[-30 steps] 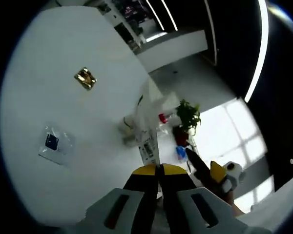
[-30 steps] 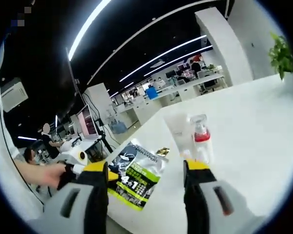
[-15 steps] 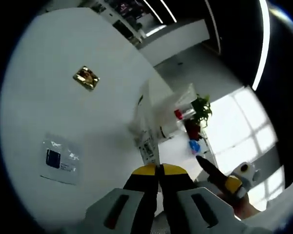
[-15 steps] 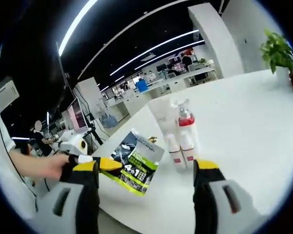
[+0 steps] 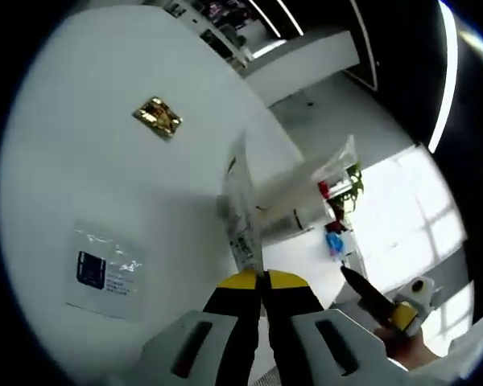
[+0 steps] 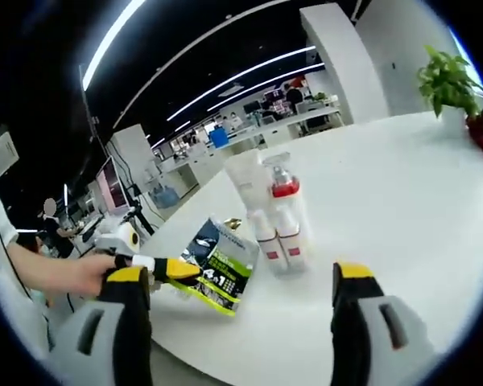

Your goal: Arrange the skincare products in the storage area until every visible bottle or jar stands upright without overlapping.

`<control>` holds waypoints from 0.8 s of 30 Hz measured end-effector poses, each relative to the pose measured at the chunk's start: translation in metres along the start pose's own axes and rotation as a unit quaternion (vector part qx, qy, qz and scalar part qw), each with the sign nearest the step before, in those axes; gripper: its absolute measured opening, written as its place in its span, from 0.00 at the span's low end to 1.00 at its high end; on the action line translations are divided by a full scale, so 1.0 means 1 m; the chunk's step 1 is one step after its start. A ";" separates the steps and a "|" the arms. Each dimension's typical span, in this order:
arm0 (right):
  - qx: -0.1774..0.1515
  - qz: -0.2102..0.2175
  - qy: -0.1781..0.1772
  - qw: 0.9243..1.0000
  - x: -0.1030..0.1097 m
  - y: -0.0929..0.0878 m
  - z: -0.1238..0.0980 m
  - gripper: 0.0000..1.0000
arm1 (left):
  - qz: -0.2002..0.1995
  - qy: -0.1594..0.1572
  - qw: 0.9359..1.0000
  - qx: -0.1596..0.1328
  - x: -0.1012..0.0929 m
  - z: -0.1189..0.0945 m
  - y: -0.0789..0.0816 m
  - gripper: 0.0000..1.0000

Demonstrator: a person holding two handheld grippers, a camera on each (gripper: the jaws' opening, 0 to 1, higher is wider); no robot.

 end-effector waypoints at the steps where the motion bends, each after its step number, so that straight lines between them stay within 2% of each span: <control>1: -0.010 -0.010 -0.005 1.000 -0.001 0.002 0.000 0.96 | -0.002 0.002 1.000 0.000 0.002 0.001 0.000 0.00; 7: -0.013 -0.010 -0.015 1.000 -0.006 0.004 -0.003 1.00 | -0.002 0.034 0.999 0.003 0.015 0.005 -0.001 0.00; 10: -0.012 -0.008 -0.022 1.000 -0.009 0.004 -0.004 1.00 | 0.004 0.075 0.997 0.009 0.026 0.007 -0.003 0.00; 13: -0.014 -0.003 -0.025 1.000 -0.011 0.004 -0.005 1.00 | 0.006 0.079 0.997 0.010 0.031 0.010 -0.005 0.00; 19: -0.008 -0.005 -0.025 1.000 -0.011 0.002 -0.004 1.00 | 0.026 0.112 0.993 0.021 0.038 0.012 -0.009 0.00; 21: -0.008 -0.005 -0.025 1.000 -0.011 0.002 -0.004 1.00 | 0.011 0.110 0.994 0.013 0.039 0.012 -0.009 0.00; 24: -0.012 0.000 -0.026 1.000 -0.012 0.002 -0.005 0.99 | 0.038 0.113 0.993 0.020 0.037 0.011 -0.008 0.00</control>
Point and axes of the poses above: the point that each gripper's makers call its tool centre point, and the gripper's own axes: z roughly forward along the fingers, x roughly to its left, y roughly out of its top, the point moved 9 cm from there along -z, roughly backward along the fingers, and after that the axes turned 3 degrees about x, right-handed, at the moved point
